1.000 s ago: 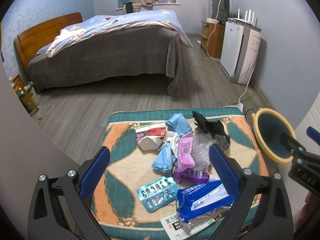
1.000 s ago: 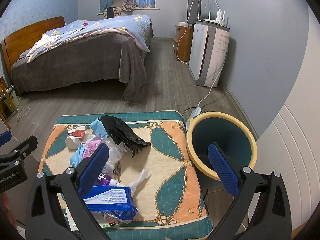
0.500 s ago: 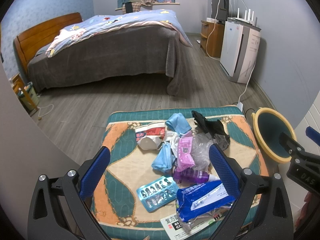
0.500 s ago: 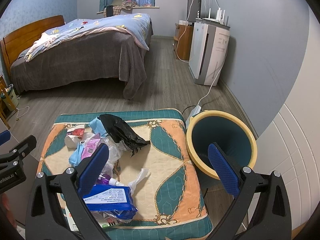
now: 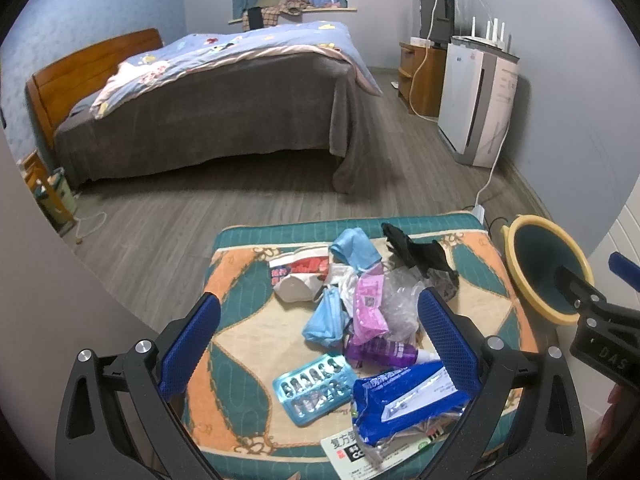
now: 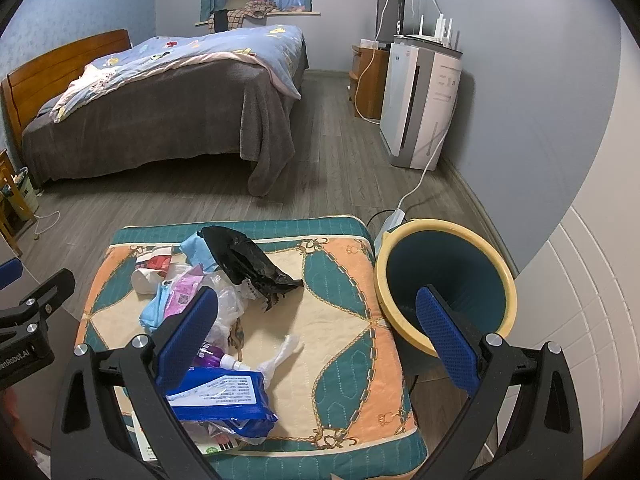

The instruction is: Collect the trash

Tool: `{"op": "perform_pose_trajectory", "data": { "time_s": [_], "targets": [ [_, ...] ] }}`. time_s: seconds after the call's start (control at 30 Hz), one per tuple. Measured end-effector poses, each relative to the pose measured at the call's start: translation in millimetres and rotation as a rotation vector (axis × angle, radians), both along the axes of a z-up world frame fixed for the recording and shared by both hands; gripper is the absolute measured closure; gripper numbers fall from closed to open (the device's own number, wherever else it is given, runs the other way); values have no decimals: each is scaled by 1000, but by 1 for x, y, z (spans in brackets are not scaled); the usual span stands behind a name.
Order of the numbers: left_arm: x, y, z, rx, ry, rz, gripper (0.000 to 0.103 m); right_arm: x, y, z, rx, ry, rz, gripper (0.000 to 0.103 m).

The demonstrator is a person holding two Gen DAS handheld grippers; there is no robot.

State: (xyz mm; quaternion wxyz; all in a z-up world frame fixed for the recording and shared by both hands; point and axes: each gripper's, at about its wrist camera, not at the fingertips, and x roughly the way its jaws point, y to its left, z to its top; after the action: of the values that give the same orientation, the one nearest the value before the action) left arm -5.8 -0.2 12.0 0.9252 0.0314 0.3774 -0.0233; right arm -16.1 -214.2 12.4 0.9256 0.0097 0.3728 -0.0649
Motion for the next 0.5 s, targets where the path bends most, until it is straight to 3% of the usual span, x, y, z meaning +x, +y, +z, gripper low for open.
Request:
{"op": "perform_pose_trajectory", "data": {
  "time_s": [0.33, 0.5],
  "targets": [
    [6, 3, -3, -10, -15, -17, 5, 16, -2, 4, -10, 36, 39, 6],
    [26, 9, -14, 19, -16, -15, 5, 48, -19, -1, 80, 72, 68, 6]
  ]
}}
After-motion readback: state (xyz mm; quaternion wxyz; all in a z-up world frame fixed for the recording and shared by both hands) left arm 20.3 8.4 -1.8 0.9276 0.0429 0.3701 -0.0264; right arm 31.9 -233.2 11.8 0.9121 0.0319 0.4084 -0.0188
